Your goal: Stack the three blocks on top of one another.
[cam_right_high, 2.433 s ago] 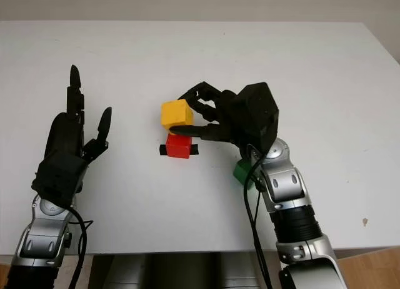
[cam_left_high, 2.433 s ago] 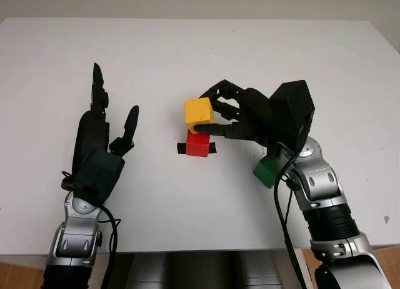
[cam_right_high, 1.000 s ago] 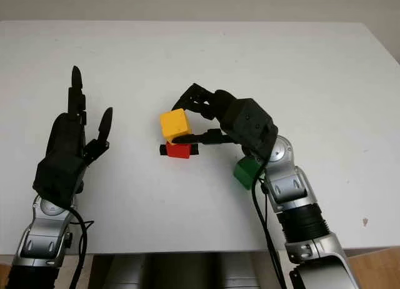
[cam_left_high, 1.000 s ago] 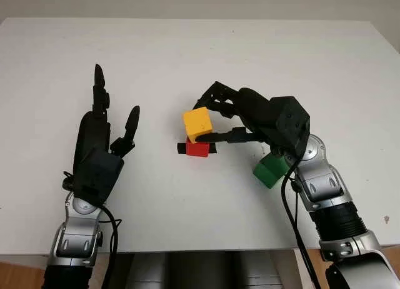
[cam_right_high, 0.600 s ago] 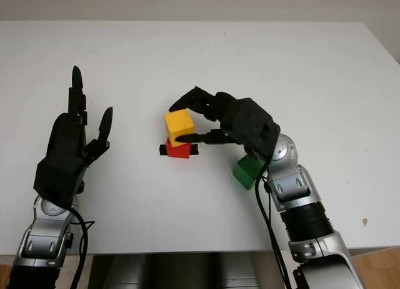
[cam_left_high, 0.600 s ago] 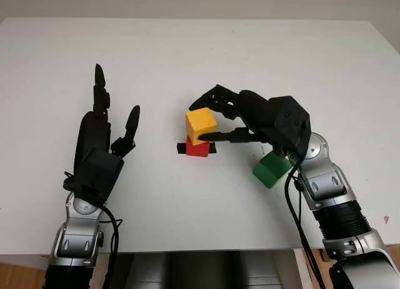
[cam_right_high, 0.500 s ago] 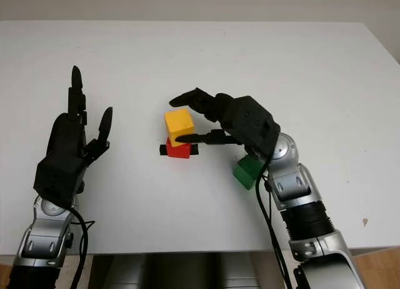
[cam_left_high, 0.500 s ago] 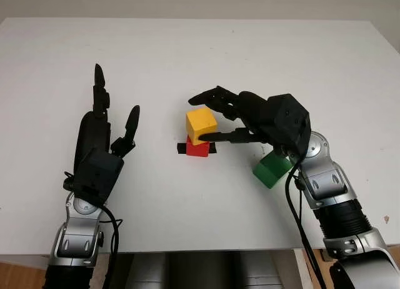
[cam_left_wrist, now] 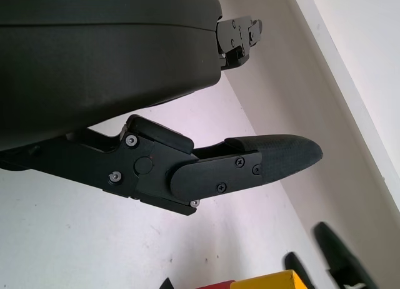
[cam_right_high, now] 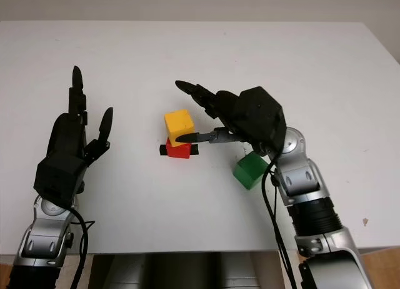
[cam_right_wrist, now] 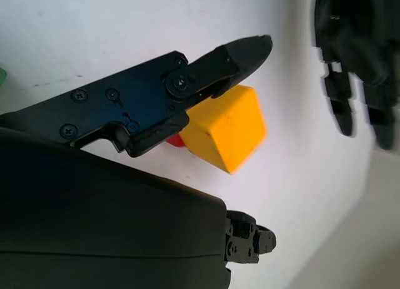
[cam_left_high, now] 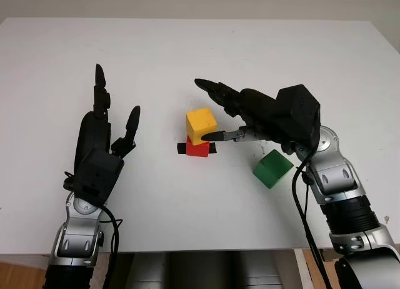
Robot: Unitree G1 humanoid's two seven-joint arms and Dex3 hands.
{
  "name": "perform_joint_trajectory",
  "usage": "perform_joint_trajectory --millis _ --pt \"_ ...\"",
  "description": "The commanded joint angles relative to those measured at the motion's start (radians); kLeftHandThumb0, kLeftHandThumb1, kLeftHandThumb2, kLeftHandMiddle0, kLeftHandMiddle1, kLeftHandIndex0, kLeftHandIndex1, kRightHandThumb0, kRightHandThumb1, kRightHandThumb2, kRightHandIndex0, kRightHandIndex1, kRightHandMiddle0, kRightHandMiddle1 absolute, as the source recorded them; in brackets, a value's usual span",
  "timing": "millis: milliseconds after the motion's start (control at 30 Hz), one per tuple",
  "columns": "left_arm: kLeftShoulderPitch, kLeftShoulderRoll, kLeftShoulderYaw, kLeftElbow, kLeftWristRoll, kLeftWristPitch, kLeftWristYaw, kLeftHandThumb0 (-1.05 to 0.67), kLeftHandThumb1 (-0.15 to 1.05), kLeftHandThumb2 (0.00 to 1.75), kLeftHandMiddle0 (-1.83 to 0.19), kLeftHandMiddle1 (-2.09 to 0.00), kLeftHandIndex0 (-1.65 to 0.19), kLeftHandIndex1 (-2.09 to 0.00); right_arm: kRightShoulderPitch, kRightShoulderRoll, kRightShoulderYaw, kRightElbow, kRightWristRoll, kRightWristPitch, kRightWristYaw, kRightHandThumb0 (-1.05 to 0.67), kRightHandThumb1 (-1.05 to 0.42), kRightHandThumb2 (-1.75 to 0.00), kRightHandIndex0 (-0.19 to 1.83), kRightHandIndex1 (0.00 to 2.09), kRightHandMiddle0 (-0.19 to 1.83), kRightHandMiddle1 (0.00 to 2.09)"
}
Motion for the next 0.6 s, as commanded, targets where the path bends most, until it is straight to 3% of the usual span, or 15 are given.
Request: perform_joint_trajectory --millis 0,133,367,567 --pt "0.009 -0.003 -0.003 0.001 0.01 -0.012 0.011 -0.76 1.05 0.6 0.19 0.0 0.19 0.0 -0.045 -0.025 -0.06 -0.055 0.043 0.021 -0.003 -0.76 -0.9 -0.06 -0.19 0.0 -0.16 0.06" --pt "0.008 -0.002 -0.005 0.003 0.027 -0.01 0.024 -0.77 1.05 0.62 0.19 0.0 0.19 -0.01 -0.081 -0.053 -0.135 -0.079 0.092 0.033 -0.029 -0.73 -0.9 -0.06 -0.14 0.04 -0.11 0.08" --pt "0.01 -0.002 0.0 0.002 0.021 -0.02 0.021 -0.76 1.05 0.64 0.19 0.0 0.19 -0.01 -0.125 -0.245 -0.222 0.01 0.065 -0.154 0.009 -0.55 -0.81 -0.04 0.25 0.2 0.31 0.28" --pt "0.011 0.002 0.004 -0.006 0.023 -0.012 0.019 -0.76 1.05 0.65 0.19 0.0 0.19 -0.01 -0.058 -0.432 -0.231 0.059 0.015 -0.336 0.113 -0.57 -0.76 -0.05 0.47 0.12 0.5 0.16"
